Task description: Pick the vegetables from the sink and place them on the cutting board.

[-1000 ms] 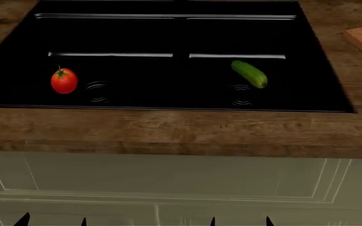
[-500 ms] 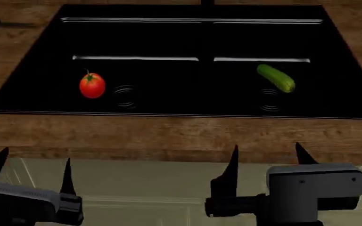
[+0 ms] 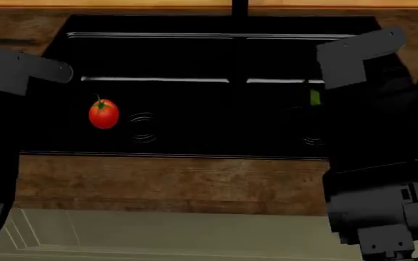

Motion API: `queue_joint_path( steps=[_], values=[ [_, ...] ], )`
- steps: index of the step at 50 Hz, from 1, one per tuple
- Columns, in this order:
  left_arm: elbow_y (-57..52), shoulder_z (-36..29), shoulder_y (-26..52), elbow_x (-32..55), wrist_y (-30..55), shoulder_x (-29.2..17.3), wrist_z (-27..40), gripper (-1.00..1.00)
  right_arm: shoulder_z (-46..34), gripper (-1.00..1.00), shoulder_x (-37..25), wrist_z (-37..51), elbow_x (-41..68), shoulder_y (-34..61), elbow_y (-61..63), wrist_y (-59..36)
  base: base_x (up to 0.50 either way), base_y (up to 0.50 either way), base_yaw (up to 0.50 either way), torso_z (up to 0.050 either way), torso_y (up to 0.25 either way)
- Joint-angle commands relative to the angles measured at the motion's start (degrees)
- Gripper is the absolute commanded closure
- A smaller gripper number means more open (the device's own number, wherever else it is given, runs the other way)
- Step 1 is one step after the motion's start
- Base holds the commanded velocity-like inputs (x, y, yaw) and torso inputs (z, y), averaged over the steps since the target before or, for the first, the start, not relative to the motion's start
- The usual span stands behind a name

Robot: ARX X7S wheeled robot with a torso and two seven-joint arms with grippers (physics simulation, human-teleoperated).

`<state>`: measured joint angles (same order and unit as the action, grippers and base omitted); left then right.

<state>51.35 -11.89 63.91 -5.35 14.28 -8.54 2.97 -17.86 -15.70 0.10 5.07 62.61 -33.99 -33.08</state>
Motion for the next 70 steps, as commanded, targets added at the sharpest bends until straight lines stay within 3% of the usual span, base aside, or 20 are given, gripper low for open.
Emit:
queue_joint_path(
  steps=[1, 10, 20, 30, 39, 42, 43, 49, 54, 63, 67, 70],
  values=[
    [23.52, 1.33, 11.79, 1.83, -6.92, 1.76, 0.58, -1.0, -4.06, -1.0, 1.68, -5.32, -4.99, 11.06, -18.04, 4.4, 0.5, 0.0, 0.0, 0.0, 0.0],
    [23.56, -1.08, 11.74, 0.37, -6.34, 1.49, 6.37, -1.0, 0.79, -1.0, -2.18, -3.51, -1.82, 4.5, -6.53, 0.04, 0.5, 0.0, 0.0, 0.0, 0.0],
    [23.51, -1.34, 13.13, 2.44, -5.44, 0.39, 2.91, -1.0, -0.18, -1.0, -2.72, -4.15, -2.13, 4.44, -2.99, -3.03, 0.5, 0.0, 0.0, 0.0, 0.0],
    [23.37, -1.45, 14.48, 2.72, -6.44, -0.16, 5.81, -1.0, 1.32, -1.0, -3.56, -4.17, -0.85, 3.26, -0.24, -3.7, 0.5, -0.04, 0.0, 0.0, 0.0],
    [21.96, -1.32, 15.24, 3.92, -6.83, -1.26, 0.77, -1.0, -0.52, -1.0, -6.77, -8.07, -0.53, 3.03, 7.95, -10.48, 0.5, -0.06, 0.0, 0.0, 0.002],
    [11.87, -2.36, 11.14, 3.53, -2.57, -2.6, -3.0, -1.0, -2.53, -1.0, -8.22, -13.7, 1.07, 2.85, 10.66, -12.4, 0.5, -0.06, 0.0, 0.0, 0.0],
    [6.54, -3.95, 8.72, 3.55, -1.78, -4.09, -8.46, -1.0, -4.17, -1.0, -9.79, -16.86, 1.71, 2.35, 13.77, -14.57, 0.5, -0.06, 0.0, 0.0, 0.0],
    [-32.83, -4.02, -5.7, 10.42, 17.46, -15.61, -26.25, -1.0, -6.42, -1.0, -22.63, -28.19, 7.61, -2.1, 40.98, -31.49, 0.11, -0.01, 0.0, 0.0, 0.0],
    [-53.22, -2.9, -13.01, 18.21, 26.34, -23.84, -36.89, -1.0, -6.04, -1.0, -29.46, -31.39, 10.85, -4.3, 55.87, -39.23, 0.0, 0.0, 0.0, 0.0, 0.0],
    [-73.84, -1.24, -20.13, 25.39, 36.69, -34.07, -43.71, -1.0, -5.76, -1.0, -35.36, -36.76, 16.09, -2.25, 68.4, -47.53, 0.0, 0.0, 0.0, 0.0, 0.0],
    [-78.75, -0.06, -24.36, 27.07, 38.46, -36.53, -44.07, -1.0, -5.62, -1.0, -35.82, -38.21, 18.47, -4.5, 72.66, -48.48, 0.0, 0.0, 0.0, 0.0, 0.0],
    [-78.99, -2.29, -22.3, 27.93, 40.77, -37.05, -46.21, -1.0, -6.83, -1.0, -36.17, -39.31, 19.2, -3.94, 73.06, -48.93, 0.0, 0.0, 0.0, 0.0, 0.0]
  ],
)
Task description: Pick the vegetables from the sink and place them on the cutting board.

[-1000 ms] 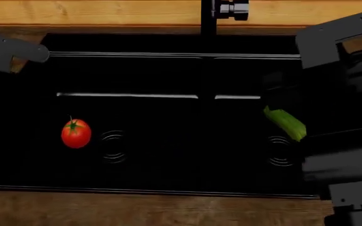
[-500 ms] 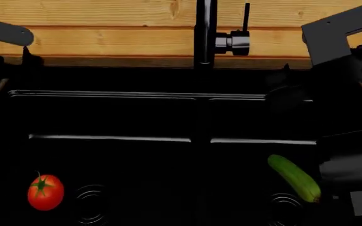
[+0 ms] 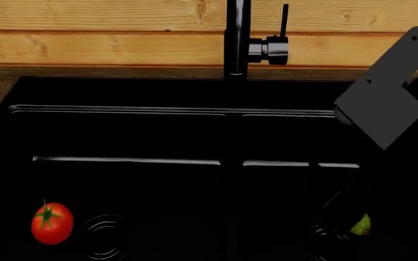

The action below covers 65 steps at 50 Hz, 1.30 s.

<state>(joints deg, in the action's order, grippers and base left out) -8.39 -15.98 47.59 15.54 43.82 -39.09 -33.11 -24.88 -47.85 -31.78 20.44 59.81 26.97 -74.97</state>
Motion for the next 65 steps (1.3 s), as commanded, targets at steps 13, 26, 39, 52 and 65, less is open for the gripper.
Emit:
queue_joint_path(
  steps=[13, 26, 39, 52, 65],
  values=[
    [-15.12, 0.02, 1.22, 7.22, 9.62, -5.66, -13.61, -1.0, -8.28, -1.0, -4.77, -11.85, -0.14, 11.57, 0.12, -3.59, 0.26, -0.07, 0.0, 0.0, 0.0],
    [-9.86, -0.62, 4.71, 5.04, 8.77, -4.74, -12.5, -1.0, -8.63, -1.0, -3.8, -10.63, -0.39, 10.82, -0.42, -3.57, 0.3, -0.04, 0.0, 0.0, 0.001],
    [-11.3, -1.1, 3.19, 4.54, 7.52, -6.67, -12.83, -1.0, -8.51, -1.0, -3.18, -10.34, -0.08, 11.98, -0.67, -5.01, 0.04, 0.06, 0.0, 0.0, 0.001],
    [-13.43, -2.81, 3.55, 3.66, 6.87, -10.31, -15.1, -1.0, -14.28, -1.0, -3.1, -16.05, 3.03, 21.71, 2.14, -12.07, 0.0, 0.0, 0.0, 0.0, -0.231],
    [-15.49, -8.78, 6.91, -0.09, 6.71, -14.4, -18.38, -1.0, -31.22, -1.0, -6.28, -3.33, 28.6, 39.69, -5.47, -14.88, 0.0, 0.0, 0.0, 0.0, -0.173]
  ],
)
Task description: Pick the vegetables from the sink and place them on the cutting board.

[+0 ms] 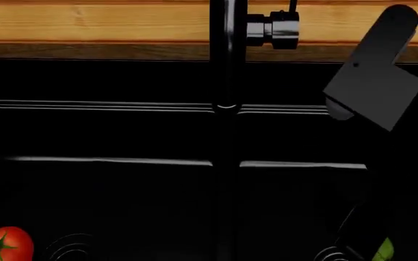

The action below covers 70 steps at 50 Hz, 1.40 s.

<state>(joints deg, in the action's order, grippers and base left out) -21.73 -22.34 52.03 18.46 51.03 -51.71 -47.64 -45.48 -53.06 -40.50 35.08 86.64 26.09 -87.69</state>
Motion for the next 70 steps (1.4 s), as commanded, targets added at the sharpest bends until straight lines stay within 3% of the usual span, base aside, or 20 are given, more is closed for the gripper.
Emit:
queue_joint_path(
  steps=[1, 5, 10, 18, 25, 33, 60, 70],
  values=[
    [-2.57, -3.88, 2.59, -4.46, -1.19, -2.55, -4.03, -1.0, -11.74, -1.0, -0.95, 6.43, 15.49, 14.09, -5.45, -2.15, 0.0, 0.0, 0.0, 0.0, 0.0],
    [-2.94, -9.96, 6.31, -8.06, 1.1, -4.43, -7.75, -1.0, -19.71, -1.0, -0.49, 10.11, 23.72, 21.26, -9.44, -2.1, 0.0, 0.0, 0.0, 0.0, 0.0],
    [-5.74, -14.79, 8.36, -8.65, 4.75, -5.78, -12.52, -1.0, -27.49, -1.0, 0.63, 10.46, 26.33, 25.44, -10.71, -1.51, 0.0, 0.0, 0.0, 0.0, 0.0],
    [-6.71, -20.06, 10.2, -9.94, 6.7, -6.19, -16.73, -1.0, -31.2, -1.0, 2.36, 9.91, 25.12, 25.39, -13.63, 0.07, 0.0, 0.0, 0.0, 0.0, 0.0],
    [-6.42, -20.71, 10.12, -10.13, 6.18, -6.0, -16.81, -1.0, -35.29, -1.0, 6.69, 9.34, 22.59, 25.13, -18.76, 1.49, 0.0, 0.0, 0.0, 0.0, 0.0],
    [-6.03, -22.95, 8.8, -10.96, 5.55, -5.98, -16.77, -1.0, -35.35, -1.0, 6.95, 10.45, 22.21, 23.87, -20.09, 3.3, 0.0, 0.0, 0.0, 0.0, 0.0],
    [12.17, -32.9, 8.81, -17.32, -2.63, 2.75, -15.91, -1.0, -34.44, -1.0, 5.76, 13.84, 23.76, 19.84, -19.63, 6.64, 0.0, 0.0, 0.0, 0.0, 0.0],
    [15.31, -34.57, 6.94, -18.32, -5.25, 3.27, -14.58, -1.0, -34.46, -1.0, 6.38, 14.21, 24.13, 19.28, -20.08, 7.09, 0.0, 0.0, 0.0, 0.0, 0.0]
  ],
)
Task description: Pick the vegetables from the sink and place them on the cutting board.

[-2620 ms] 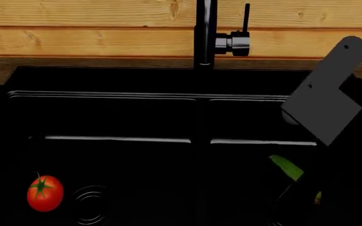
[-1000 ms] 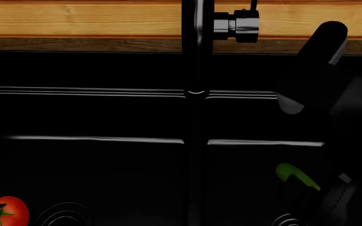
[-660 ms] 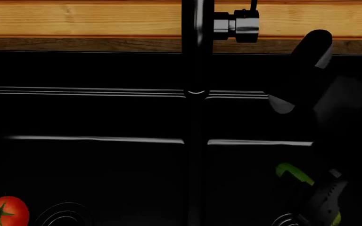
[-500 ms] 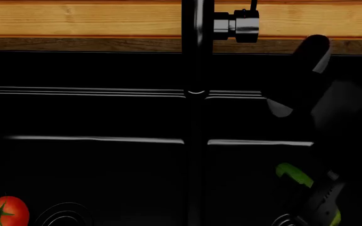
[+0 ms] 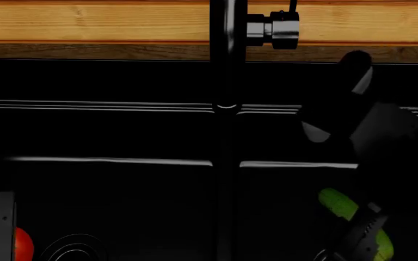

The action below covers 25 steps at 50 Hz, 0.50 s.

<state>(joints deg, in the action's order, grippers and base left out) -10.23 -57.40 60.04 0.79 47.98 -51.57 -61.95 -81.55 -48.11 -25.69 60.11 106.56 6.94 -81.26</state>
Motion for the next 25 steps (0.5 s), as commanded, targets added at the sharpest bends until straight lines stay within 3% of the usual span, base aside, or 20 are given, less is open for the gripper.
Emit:
queue_joint_path(
  steps=[1, 25],
  values=[
    [3.79, 0.5, -1.12, -0.59, -2.2, 3.14, -0.24, -1.0, 1.69, -1.0, 1.45, -0.55, -0.74, -0.49, -0.9, 0.43, 0.0, 0.0, 0.0, 0.0, 0.0],
    [7.87, -3.5, -2.9, -4.78, -3.82, 3.01, 2.31, -1.0, 2.37, -1.0, 0.74, 0.89, 0.47, -1.16, -0.42, 1.39, 0.0, 0.0, 0.0, 0.0, 0.0]
  ],
)
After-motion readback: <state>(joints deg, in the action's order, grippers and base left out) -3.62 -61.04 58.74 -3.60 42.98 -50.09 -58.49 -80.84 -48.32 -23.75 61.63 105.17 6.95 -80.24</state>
